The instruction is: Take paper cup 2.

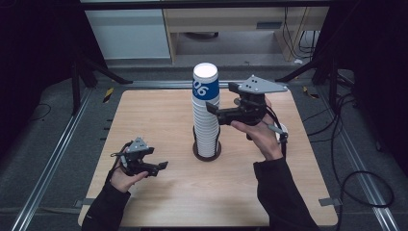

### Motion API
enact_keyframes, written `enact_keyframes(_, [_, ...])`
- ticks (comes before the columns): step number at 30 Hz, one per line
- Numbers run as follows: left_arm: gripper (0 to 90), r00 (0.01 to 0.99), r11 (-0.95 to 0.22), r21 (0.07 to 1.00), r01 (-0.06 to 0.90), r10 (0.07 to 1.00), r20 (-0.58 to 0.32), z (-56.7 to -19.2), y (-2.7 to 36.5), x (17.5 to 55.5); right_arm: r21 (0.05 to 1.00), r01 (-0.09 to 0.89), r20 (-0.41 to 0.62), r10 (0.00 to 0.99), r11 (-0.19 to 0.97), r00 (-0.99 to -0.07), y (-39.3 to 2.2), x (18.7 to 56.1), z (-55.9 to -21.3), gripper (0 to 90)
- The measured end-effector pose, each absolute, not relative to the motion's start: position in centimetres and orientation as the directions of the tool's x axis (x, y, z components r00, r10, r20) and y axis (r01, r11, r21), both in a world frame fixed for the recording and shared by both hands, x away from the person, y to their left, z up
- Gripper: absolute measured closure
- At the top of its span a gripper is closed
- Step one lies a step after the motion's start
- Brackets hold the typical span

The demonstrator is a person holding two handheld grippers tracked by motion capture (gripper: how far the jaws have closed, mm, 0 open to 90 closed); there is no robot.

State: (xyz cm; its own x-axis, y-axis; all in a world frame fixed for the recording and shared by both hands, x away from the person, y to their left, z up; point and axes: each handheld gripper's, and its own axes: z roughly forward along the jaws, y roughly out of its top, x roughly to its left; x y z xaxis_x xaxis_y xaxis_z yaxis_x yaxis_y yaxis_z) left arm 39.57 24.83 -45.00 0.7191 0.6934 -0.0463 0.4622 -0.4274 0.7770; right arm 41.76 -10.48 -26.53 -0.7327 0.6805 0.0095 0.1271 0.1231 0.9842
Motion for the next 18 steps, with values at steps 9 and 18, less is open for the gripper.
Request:
enact_keyframes(9, [16.0, 0.722, -0.431, 0.774, 0.464, 0.69, -0.048, -45.1, 24.7, 39.6, 0.982, 0.14, 0.015, 0.686, 0.126, -0.727, -8.9, 43.6, -26.3, 5.6])
enact_keyframes(18, [16.0, 0.722, -0.431, 0.774, 0.464, 0.69, -0.049, -45.1, 24.7, 39.6, 0.982, 0.142, 0.02, 0.684, 0.122, -0.73, -7.2, 45.0, -26.6, 6.5])
